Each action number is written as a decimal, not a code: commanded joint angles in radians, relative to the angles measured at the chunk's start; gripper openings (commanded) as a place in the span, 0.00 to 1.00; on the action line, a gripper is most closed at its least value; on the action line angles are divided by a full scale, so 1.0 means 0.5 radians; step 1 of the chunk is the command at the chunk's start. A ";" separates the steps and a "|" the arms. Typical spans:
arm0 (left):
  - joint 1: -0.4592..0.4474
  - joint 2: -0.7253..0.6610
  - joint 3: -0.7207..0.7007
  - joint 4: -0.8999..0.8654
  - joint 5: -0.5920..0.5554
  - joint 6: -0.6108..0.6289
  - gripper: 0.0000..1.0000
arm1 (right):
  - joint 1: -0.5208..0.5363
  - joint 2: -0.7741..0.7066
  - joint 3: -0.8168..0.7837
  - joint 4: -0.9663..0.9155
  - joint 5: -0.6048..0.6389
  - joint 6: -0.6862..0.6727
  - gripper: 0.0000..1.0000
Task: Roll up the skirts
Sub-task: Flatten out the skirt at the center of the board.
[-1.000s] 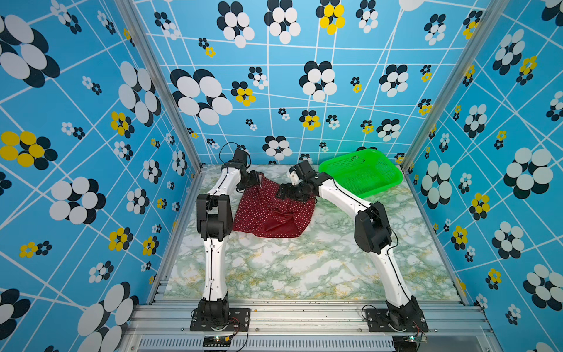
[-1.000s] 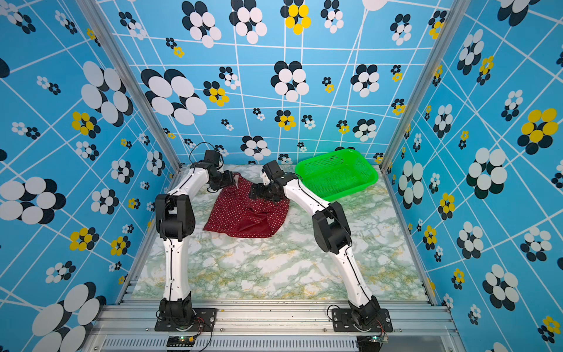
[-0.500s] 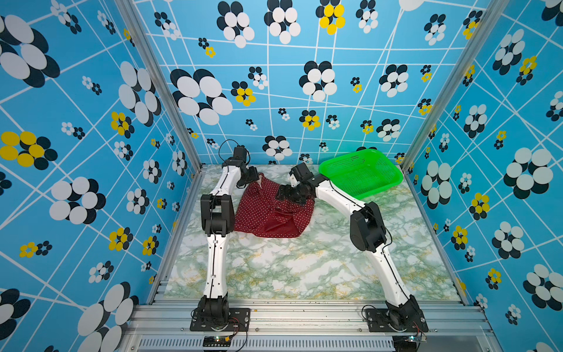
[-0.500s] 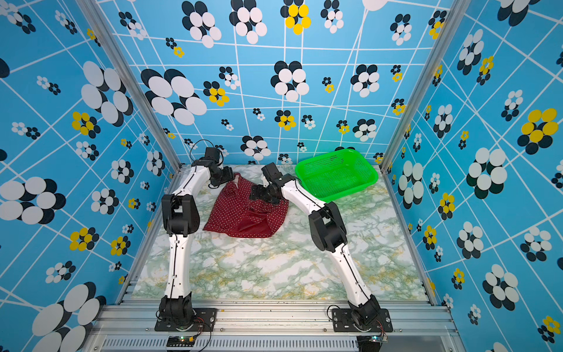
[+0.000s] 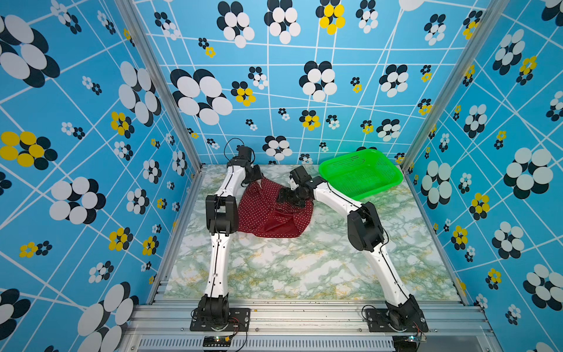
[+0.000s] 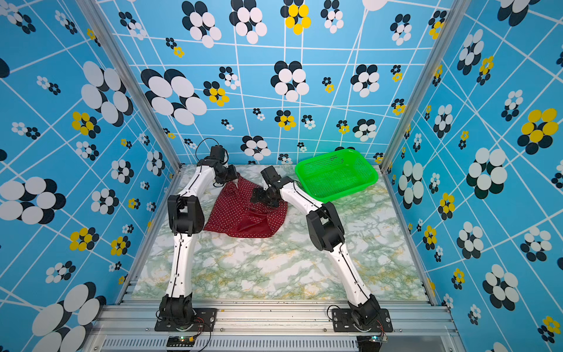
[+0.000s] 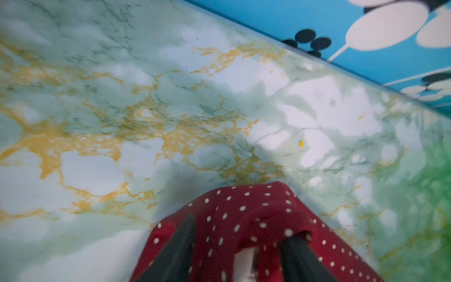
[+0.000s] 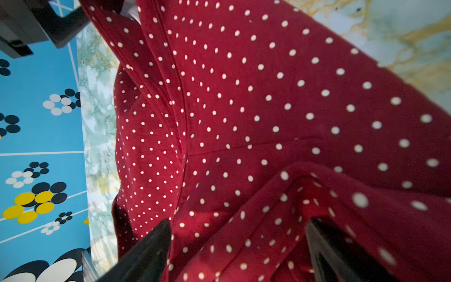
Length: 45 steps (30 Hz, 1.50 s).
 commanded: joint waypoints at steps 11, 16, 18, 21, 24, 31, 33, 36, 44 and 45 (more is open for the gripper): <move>-0.023 0.001 0.073 0.039 -0.054 0.087 0.00 | 0.036 -0.067 -0.027 -0.170 0.172 -0.059 0.00; -0.012 -0.248 -0.002 0.044 -0.171 0.138 0.00 | -0.043 -0.393 -0.264 -0.049 0.168 -0.054 0.00; -0.008 -0.408 -0.099 0.094 -0.209 0.141 0.00 | -0.084 -0.521 -0.322 -0.022 0.147 -0.049 0.00; -0.002 -0.749 -0.378 0.269 -0.256 0.126 0.00 | -0.145 -0.752 -0.428 0.045 0.095 -0.022 0.00; 0.030 -1.110 -0.678 0.472 -0.239 0.074 0.00 | -0.216 -0.930 -0.501 0.102 0.008 0.019 0.00; 0.045 -1.708 -0.909 0.407 -0.205 0.114 0.00 | -0.358 -1.287 -0.473 0.023 -0.107 0.045 0.00; 0.042 -1.942 -1.090 0.463 -0.227 0.121 0.00 | -0.371 -1.428 -0.503 0.003 -0.101 0.044 0.00; 0.032 -2.220 -1.278 0.481 -0.281 0.139 0.00 | -0.374 -1.609 -0.581 0.006 -0.089 0.065 0.00; 0.023 -2.334 -1.310 0.398 -0.307 0.203 0.00 | -0.410 -1.607 -0.530 0.078 -0.107 0.133 0.00; 0.023 -2.298 -1.287 0.399 -0.307 0.211 0.00 | -0.430 -1.540 -0.457 0.060 -0.137 0.133 0.00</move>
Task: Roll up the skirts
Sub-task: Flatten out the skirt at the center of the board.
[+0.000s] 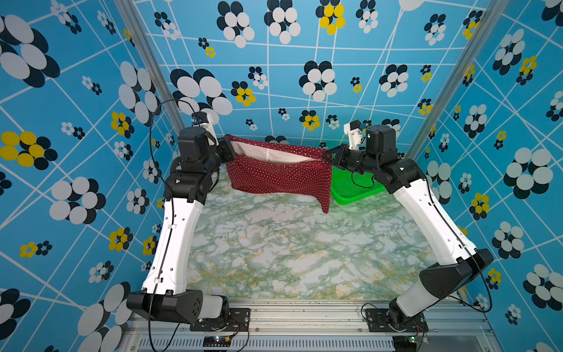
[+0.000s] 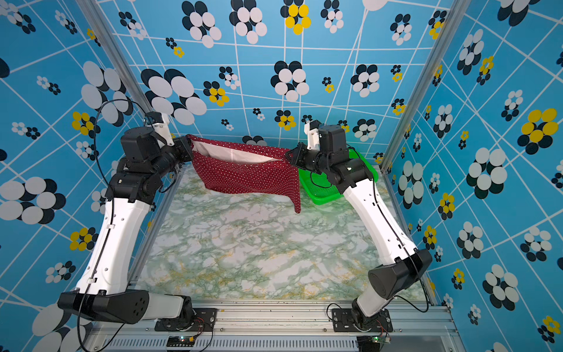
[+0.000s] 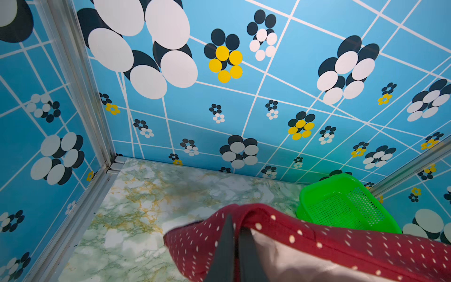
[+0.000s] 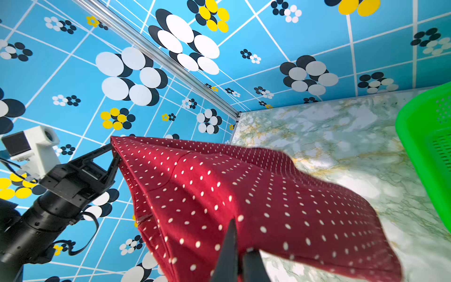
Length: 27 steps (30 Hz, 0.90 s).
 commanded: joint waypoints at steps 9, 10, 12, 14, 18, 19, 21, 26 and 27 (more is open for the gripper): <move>-0.001 0.783 0.794 -0.131 -0.125 0.132 0.00 | -0.329 1.094 1.412 -0.218 -0.426 0.198 0.00; -0.003 0.857 0.919 -0.176 -0.123 0.144 0.00 | -0.350 1.229 1.614 -0.185 -0.489 0.268 0.00; -0.006 0.978 1.126 -0.234 -0.134 0.158 0.00 | -0.399 1.445 1.913 0.039 -0.673 0.531 0.00; -0.006 0.975 1.142 -0.207 -0.136 0.126 0.00 | -0.437 1.514 1.958 0.305 -0.780 0.752 0.00; -0.033 0.726 0.771 -0.052 -0.163 0.122 0.00 | -0.426 1.382 1.872 0.148 -0.799 0.538 0.00; -0.036 0.622 0.619 -0.001 -0.183 0.116 0.00 | -0.417 1.318 1.798 0.098 -0.825 0.462 0.00; -0.046 0.330 0.126 0.184 -0.231 0.046 0.00 | -0.389 1.146 1.563 -0.077 -0.858 0.268 0.00; -0.161 -0.371 -1.073 0.605 -0.444 -0.149 0.13 | -0.189 0.379 0.164 0.045 -0.455 -0.143 0.00; -0.191 -0.495 -1.275 0.653 -0.495 -0.186 0.36 | -0.162 0.240 -0.158 0.140 -0.346 -0.136 0.19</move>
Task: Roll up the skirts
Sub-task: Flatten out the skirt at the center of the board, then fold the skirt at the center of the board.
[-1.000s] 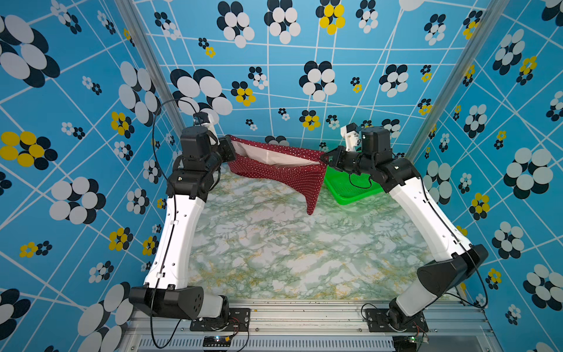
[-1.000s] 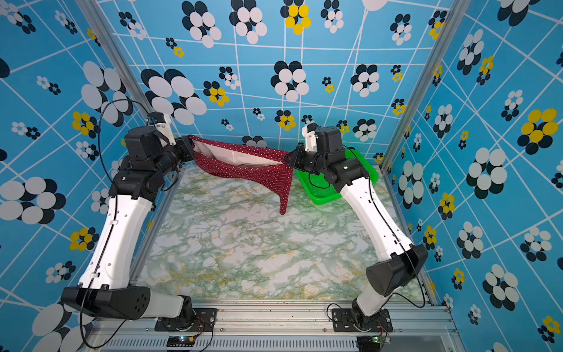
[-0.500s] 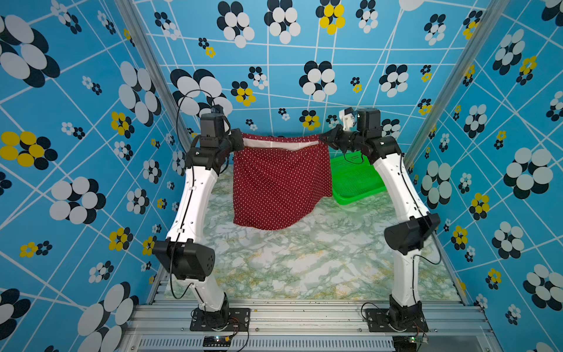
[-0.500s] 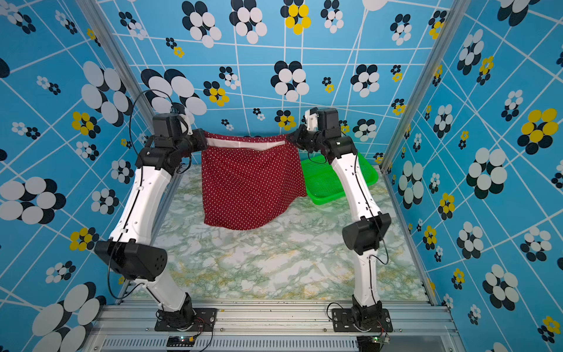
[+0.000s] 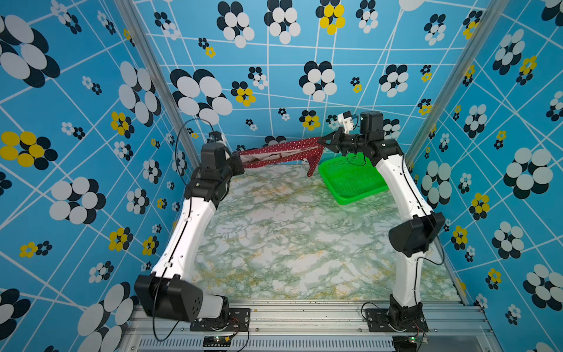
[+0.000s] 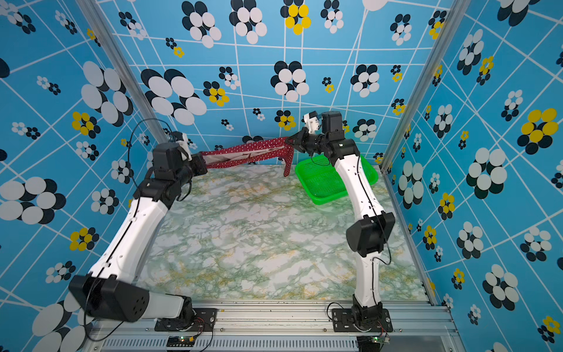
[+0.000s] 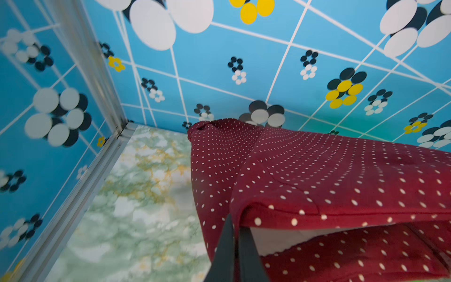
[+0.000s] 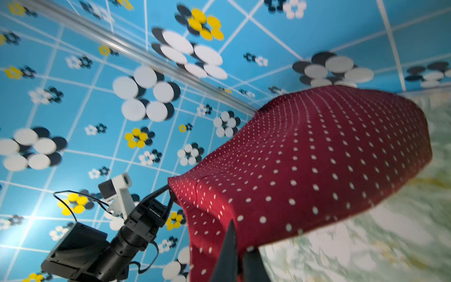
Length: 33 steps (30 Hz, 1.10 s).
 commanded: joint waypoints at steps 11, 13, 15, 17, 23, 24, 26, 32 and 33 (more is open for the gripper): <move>-0.320 -0.865 -1.416 0.243 -0.395 -0.458 0.85 | 0.389 -1.348 -2.491 0.503 1.272 -0.263 0.91; -0.336 -0.921 -1.468 0.252 -0.456 -0.409 0.86 | 0.388 -1.431 -2.574 0.489 1.323 -0.291 0.92; -0.279 -0.870 -1.453 0.262 -0.477 -0.364 0.87 | 0.394 -1.399 -2.519 0.441 1.304 -0.344 0.92; -0.159 -0.718 -1.372 0.265 -0.366 -0.359 0.87 | 0.420 -1.299 -2.389 0.402 1.287 -0.396 0.92; 0.152 -0.099 -0.982 0.316 -0.106 -0.476 0.85 | 0.499 -0.909 -1.902 0.343 1.214 -0.500 0.93; 0.172 0.021 -0.864 0.299 -0.092 -0.455 0.84 | 0.510 -0.847 -1.816 0.337 1.191 -0.520 0.93; 0.215 0.323 -0.584 0.215 -0.035 -0.400 0.78 | 0.537 -0.727 -1.650 0.305 1.147 -0.574 0.93; 0.311 1.261 0.449 -0.339 0.131 -0.126 0.65 | 0.656 -0.343 -1.187 0.133 1.054 -0.734 0.93; 0.326 1.387 0.588 -0.407 0.176 -0.079 0.66 | 0.665 -0.303 -1.149 0.134 1.052 -0.727 0.93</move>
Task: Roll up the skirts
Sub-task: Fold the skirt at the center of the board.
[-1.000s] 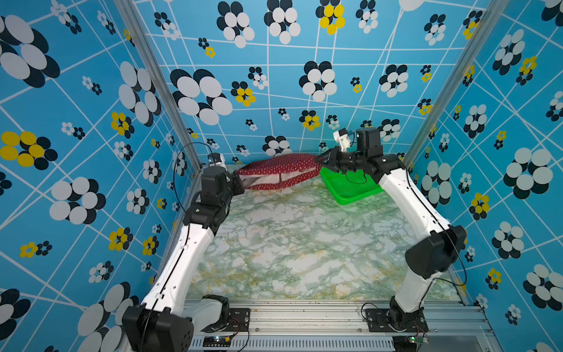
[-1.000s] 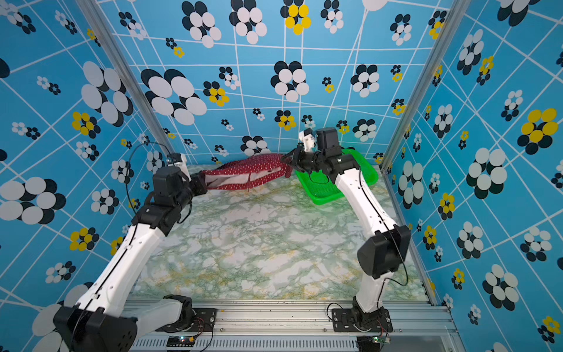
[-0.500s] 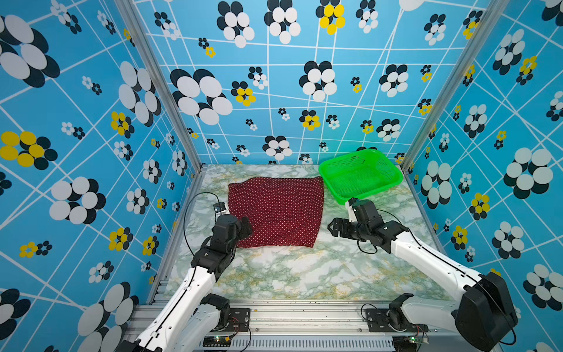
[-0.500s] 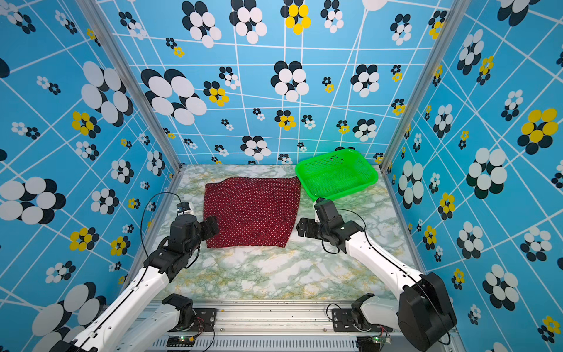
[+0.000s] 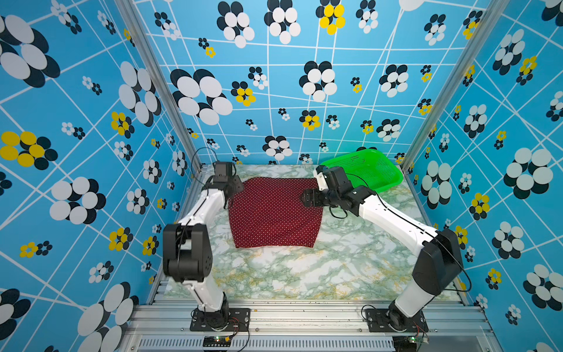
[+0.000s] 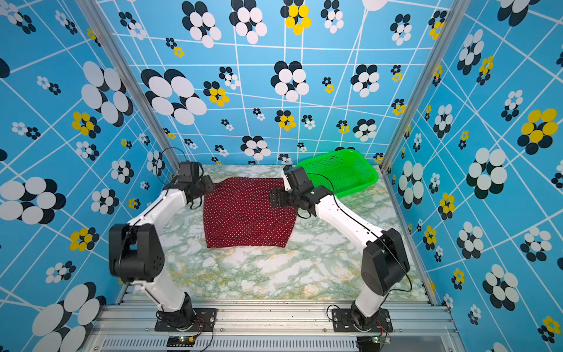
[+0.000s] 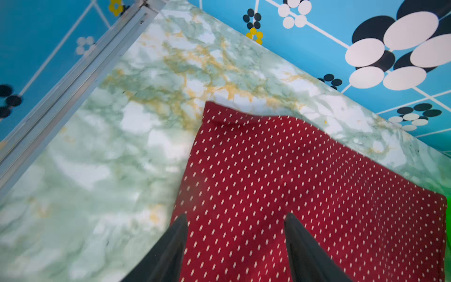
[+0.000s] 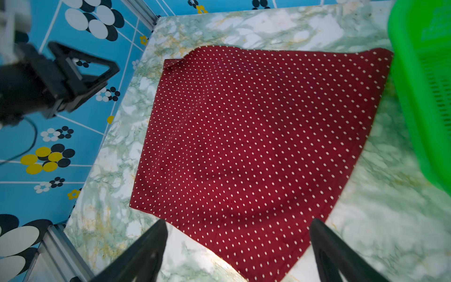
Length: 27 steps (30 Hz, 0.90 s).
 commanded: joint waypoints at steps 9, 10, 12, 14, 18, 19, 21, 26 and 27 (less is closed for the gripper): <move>0.150 0.751 0.954 -0.824 0.187 0.280 0.66 | 0.097 0.258 0.265 -0.052 -0.163 -0.069 0.97; 0.148 0.812 1.041 -0.884 0.176 0.285 0.67 | 0.118 0.274 0.274 -0.046 -0.173 -0.076 0.99; 0.147 0.904 1.173 -0.965 0.155 0.290 0.67 | 0.164 0.304 0.292 -0.048 -0.172 -0.094 0.99; 0.146 0.991 1.290 -1.025 0.126 0.295 0.67 | 0.207 0.325 0.295 -0.032 -0.174 -0.100 0.99; 0.146 1.175 1.526 -1.142 0.108 0.296 0.67 | 0.264 0.355 0.279 0.010 -0.185 -0.077 0.99; 0.144 1.216 1.572 -1.164 0.112 0.300 0.67 | 0.270 0.359 0.278 0.013 -0.188 -0.072 0.99; 0.143 1.311 1.671 -1.216 0.113 0.308 0.66 | 0.284 0.357 0.272 0.019 -0.186 -0.062 0.99; 0.144 1.426 1.768 -1.236 0.094 0.303 0.62 | 0.296 0.317 0.237 0.035 -0.171 -0.042 0.99; 0.145 1.453 1.793 -1.248 0.093 0.306 0.60 | 0.296 0.310 0.231 0.037 -0.168 -0.041 0.99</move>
